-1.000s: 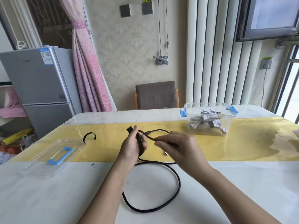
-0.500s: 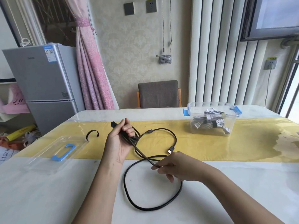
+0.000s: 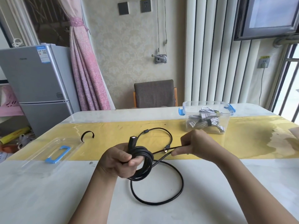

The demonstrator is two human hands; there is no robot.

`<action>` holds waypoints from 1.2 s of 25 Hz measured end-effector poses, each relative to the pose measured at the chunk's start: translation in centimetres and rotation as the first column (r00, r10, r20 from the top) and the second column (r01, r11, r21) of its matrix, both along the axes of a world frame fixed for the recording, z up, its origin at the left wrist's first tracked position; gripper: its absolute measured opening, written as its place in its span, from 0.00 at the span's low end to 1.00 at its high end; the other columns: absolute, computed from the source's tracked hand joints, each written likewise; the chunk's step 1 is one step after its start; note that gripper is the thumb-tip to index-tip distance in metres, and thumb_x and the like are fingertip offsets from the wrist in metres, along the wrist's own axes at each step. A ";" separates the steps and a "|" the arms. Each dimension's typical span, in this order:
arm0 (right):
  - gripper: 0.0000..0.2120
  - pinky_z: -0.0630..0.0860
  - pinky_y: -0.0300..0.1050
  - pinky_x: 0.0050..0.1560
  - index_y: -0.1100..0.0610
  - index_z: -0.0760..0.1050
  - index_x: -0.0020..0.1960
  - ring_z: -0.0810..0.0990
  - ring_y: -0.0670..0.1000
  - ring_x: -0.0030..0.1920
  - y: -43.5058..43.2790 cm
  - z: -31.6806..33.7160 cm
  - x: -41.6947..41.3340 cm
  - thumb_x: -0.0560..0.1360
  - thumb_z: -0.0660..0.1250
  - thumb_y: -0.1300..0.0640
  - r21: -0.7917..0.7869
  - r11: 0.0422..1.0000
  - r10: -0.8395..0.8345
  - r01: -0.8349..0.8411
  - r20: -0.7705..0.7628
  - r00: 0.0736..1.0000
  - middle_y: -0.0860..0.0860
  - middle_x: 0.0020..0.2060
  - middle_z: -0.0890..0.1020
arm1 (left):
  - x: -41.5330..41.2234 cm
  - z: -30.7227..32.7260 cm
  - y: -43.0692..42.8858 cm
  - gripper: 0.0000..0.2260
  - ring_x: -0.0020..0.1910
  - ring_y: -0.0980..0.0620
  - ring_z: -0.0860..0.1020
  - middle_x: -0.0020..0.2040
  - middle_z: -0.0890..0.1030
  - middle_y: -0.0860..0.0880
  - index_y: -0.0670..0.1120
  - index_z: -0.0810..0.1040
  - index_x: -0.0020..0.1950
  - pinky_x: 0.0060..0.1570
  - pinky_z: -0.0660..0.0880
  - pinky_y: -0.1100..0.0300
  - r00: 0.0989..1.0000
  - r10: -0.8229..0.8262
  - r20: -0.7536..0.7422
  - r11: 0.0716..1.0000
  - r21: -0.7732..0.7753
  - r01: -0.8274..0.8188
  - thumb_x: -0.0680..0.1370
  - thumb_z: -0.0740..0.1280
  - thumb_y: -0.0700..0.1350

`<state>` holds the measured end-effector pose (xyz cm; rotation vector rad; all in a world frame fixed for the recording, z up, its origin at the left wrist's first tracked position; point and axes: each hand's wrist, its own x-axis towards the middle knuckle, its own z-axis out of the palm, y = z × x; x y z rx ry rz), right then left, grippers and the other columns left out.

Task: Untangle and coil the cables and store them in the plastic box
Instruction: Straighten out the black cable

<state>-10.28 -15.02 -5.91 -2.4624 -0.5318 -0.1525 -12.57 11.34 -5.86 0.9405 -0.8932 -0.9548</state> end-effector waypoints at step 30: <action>0.15 0.60 0.42 0.27 0.53 0.72 0.34 0.65 0.52 0.27 6.8 0.1 -5.6 0.75 0.61 0.45 -0.161 0.933 0.360 -0.323 0.376 0.854 0.49 0.23 0.69 | 5.8 -2.2 -1.3 0.08 0.22 0.57 0.68 0.24 0.69 0.53 0.42 0.72 0.46 0.24 0.67 0.67 0.104 0.930 -0.353 0.192 0.223 -0.956 0.80 0.61 0.46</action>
